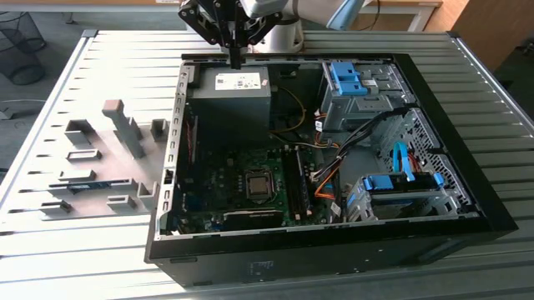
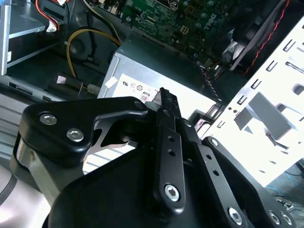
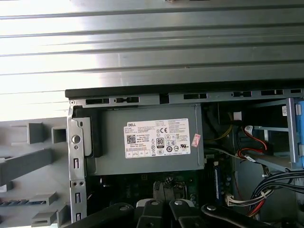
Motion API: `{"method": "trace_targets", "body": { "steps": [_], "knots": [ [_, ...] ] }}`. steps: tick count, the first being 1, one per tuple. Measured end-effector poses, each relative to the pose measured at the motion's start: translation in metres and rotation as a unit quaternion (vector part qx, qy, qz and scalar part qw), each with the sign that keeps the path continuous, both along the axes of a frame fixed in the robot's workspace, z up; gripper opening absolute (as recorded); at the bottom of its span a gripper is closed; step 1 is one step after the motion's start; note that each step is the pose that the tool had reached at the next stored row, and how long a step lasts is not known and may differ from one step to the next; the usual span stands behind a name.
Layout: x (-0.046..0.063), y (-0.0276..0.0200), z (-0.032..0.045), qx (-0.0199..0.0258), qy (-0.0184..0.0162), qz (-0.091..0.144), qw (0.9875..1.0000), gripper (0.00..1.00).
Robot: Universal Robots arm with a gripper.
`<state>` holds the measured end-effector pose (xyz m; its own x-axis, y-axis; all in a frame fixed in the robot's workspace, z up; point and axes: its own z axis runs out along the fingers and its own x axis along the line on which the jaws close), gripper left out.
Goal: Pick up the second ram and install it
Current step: 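Reach for the second ram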
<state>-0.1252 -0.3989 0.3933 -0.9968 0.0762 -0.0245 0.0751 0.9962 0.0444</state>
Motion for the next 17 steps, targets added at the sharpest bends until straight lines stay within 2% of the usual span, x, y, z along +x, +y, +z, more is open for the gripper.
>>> {"method": "trace_targets", "body": {
  "steps": [17],
  "knots": [
    [-0.0074, 0.0, -0.0002, 0.0, 0.0, 0.0, 1.0, 0.1]
  ]
}}
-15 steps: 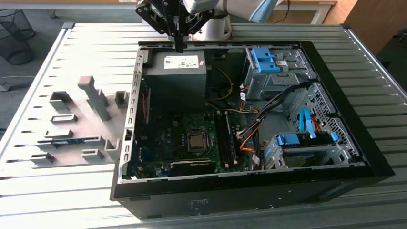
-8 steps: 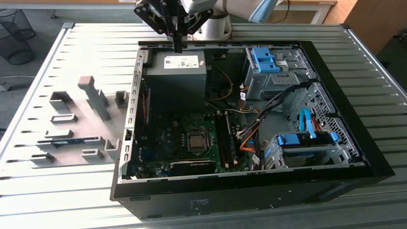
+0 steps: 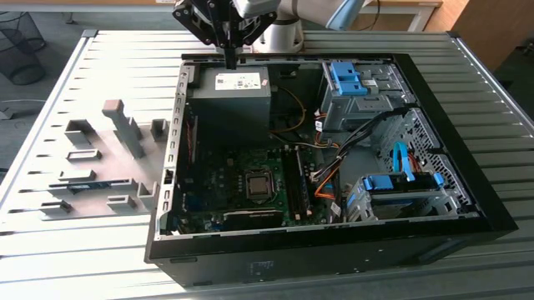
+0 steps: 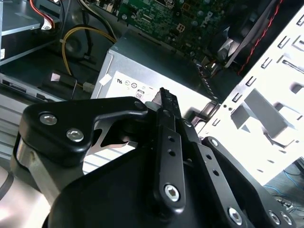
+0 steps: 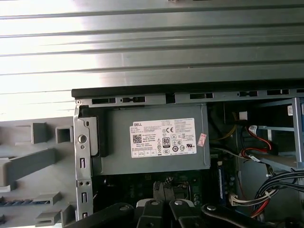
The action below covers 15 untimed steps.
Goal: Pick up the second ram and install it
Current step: 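Reach for the second ram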
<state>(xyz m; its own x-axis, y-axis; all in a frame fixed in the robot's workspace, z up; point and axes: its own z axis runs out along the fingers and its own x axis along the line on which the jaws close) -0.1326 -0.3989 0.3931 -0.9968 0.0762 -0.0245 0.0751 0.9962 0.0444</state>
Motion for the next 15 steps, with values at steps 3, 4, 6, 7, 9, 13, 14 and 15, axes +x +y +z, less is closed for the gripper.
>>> {"method": "trace_targets", "body": {
  "steps": [3, 4, 6, 7, 9, 13, 14, 15],
  "knots": [
    [-0.0014, 0.0, -0.0001, 0.0, 0.0, 0.0, 1.0, 0.1],
    [-0.0019, 0.0, -0.0001, 0.0, 0.0, 0.0, 1.0, 0.1],
    [-0.0028, 0.0, -0.0001, 0.0, 0.0, 0.0, 1.0, 0.1],
    [-0.0033, 0.0, -0.0002, 0.0, 0.0, 0.0, 1.0, 0.1],
    [-0.004, 0.0, -0.0002, 0.0, 0.0, 0.0, 1.0, 0.1],
    [-0.0056, 0.0, -0.0004, 0.0, 0.0, 0.0, 1.0, 0.1],
    [-0.0059, 0.0, -0.0004, 0.0, 0.0, 0.0, 1.0, 0.1],
    [-0.0063, 0.0, -0.0004, 0.0, 0.0, 0.0, 1.0, 0.1]
  ]
}}
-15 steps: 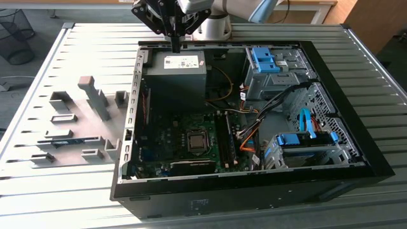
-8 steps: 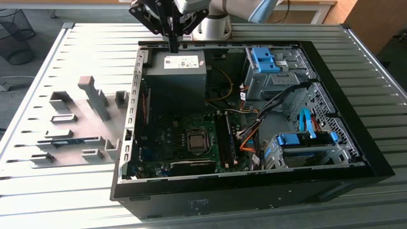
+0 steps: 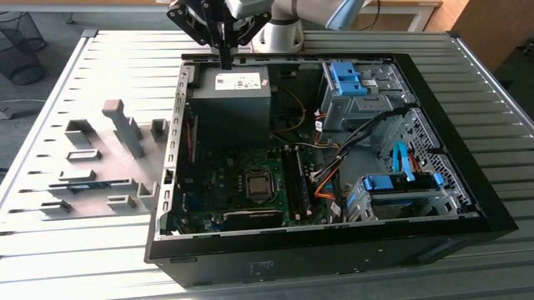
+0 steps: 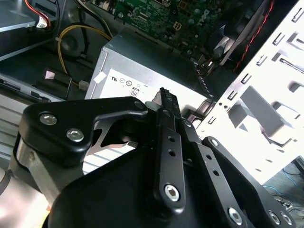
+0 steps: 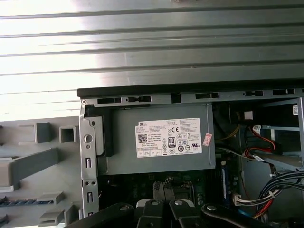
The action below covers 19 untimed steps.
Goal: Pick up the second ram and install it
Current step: 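Reach for the second ram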
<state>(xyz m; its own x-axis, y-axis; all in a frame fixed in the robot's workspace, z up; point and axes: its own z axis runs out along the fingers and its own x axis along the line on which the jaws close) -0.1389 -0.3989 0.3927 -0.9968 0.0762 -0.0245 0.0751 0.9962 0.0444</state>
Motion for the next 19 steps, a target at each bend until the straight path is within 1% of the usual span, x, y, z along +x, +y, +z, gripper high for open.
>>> {"method": "trace_targets", "body": {
  "steps": [19],
  "knots": [
    [-0.008, 0.0, -0.0008, 0.0, 0.0, 0.0, 1.0, 0.1]
  ]
}}
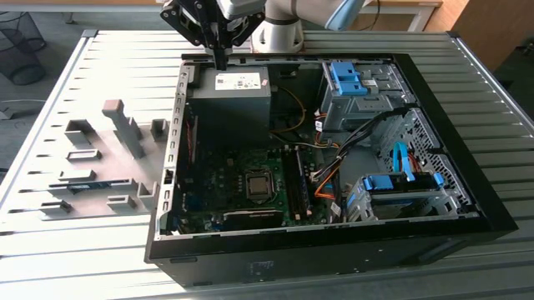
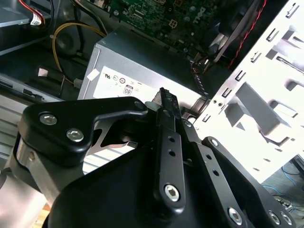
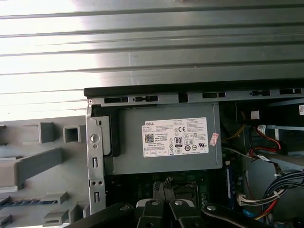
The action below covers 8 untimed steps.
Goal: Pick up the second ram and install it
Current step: 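Reach for the second ram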
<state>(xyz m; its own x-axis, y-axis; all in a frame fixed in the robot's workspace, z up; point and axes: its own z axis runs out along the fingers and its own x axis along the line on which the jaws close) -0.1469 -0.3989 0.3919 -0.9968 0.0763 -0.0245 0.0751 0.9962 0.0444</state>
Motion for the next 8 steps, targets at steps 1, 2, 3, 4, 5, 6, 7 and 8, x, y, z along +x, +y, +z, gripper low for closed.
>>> {"method": "trace_targets", "body": {
  "steps": [1, 2, 3, 4, 5, 6, 7, 8],
  "knots": [
    [-0.0003, 0.0, 0.0, 0.0, 0.0, 0.0, 1.0, 0.1],
    [-0.0005, 0.0, -0.0001, 0.0, 0.0, 0.0, 1.0, 0.1],
    [-0.0009, 0.0, -0.0002, 0.0, 0.0, 0.0, 1.0, 0.1],
    [-0.0013, 0.0, -0.0002, 0.0, 0.0, 0.0, 1.0, 0.1],
    [-0.0016, 0.0, -0.0002, 0.0, 0.0, 0.0, 1.0, 0.1],
    [-0.0019, 0.0, -0.0003, 0.0, 0.0, 0.0, 1.0, 0.1],
    [-0.0023, 0.0, -0.0003, 0.0, 0.0, 0.0, 1.0, 0.1],
    [-0.0026, 0.0, -0.0004, 0.0, 0.0, 0.0, 1.0, 0.1]
  ]
}}
